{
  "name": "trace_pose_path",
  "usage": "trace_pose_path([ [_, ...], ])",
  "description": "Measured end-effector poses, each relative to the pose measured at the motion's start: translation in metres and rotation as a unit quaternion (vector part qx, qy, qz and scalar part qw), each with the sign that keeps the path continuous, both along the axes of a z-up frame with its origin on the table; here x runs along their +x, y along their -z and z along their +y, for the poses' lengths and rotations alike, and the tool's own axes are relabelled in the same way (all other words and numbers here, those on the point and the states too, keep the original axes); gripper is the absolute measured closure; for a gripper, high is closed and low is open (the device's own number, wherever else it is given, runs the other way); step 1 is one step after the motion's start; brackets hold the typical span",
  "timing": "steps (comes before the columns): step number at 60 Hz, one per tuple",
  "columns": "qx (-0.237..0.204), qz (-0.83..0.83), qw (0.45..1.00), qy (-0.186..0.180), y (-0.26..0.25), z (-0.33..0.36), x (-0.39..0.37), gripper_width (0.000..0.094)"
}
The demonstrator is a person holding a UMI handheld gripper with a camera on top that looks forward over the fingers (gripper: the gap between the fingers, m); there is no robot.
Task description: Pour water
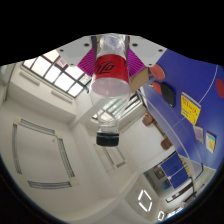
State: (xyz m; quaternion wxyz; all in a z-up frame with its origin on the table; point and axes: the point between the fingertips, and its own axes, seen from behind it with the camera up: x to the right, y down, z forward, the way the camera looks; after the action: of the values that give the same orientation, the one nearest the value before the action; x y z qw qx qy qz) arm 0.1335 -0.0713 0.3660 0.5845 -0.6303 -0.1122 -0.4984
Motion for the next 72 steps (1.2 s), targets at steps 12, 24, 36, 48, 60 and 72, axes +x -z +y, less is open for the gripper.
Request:
trace_pose_path([
  [12,-0.030,-0.306,0.950,-0.054,-0.038,0.073,-0.204,0.0565],
  [24,-0.111,-0.547,0.817,-0.145,0.046,0.117,-0.341,0.0565],
  [36,-0.162,-0.651,0.717,-0.188,0.125,0.133,-0.397,0.0569],
  [48,-0.163,-0.623,0.739,-0.197,0.124,0.133,-0.400,0.0568],
  [60,-0.089,-0.388,0.885,-0.243,0.026,0.118,-0.387,0.0570],
  [72,-0.013,0.088,0.958,-0.274,-0.023,0.122,-0.337,0.0570],
])
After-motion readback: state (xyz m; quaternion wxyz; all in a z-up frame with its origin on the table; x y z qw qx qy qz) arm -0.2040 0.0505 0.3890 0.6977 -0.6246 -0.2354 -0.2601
